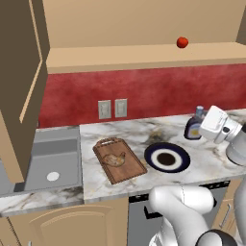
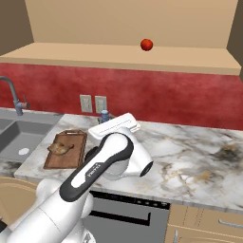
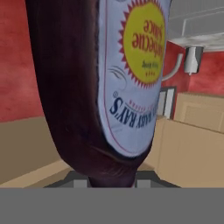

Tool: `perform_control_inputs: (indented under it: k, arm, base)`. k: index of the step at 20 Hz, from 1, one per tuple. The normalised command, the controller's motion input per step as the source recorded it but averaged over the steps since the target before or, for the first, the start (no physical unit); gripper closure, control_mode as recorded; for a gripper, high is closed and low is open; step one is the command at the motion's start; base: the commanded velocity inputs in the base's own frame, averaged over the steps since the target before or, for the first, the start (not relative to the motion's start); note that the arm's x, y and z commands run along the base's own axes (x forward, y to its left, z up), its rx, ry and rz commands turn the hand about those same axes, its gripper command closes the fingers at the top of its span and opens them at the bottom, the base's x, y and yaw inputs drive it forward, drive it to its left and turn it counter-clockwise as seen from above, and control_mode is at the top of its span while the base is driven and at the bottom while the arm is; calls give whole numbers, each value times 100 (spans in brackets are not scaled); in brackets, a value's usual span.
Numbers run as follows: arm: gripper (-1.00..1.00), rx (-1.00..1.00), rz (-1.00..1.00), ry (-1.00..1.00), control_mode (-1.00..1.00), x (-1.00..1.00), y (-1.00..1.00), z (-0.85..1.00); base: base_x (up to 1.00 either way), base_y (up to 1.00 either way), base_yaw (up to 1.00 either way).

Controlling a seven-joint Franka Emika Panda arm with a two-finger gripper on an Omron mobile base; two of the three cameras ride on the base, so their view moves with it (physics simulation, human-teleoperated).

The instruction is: Pick the chicken drumstick from the plate and place it on the cutting board. Then pick the condiment bottle from the cabinet and place it next to the cutting board.

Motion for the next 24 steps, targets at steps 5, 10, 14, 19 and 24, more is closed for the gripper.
perform_control_inputs:
  k: [5,10,14,19,24]
  arm:
    - [100,0,0,0,-100,0,0,-33]
    - [100,0,0,0,-100,0,0,-20]
    - [100,0,0,0,-100,1,0,-19]
    - [100,0,0,0,-100,2,0,-22]
    - [100,0,0,0,-100,7,-1,-21]
  base:
    - [0,0,0]
    - [0,0,0]
    - [0,0,0]
    - [0,0,0]
    - [0,0,0]
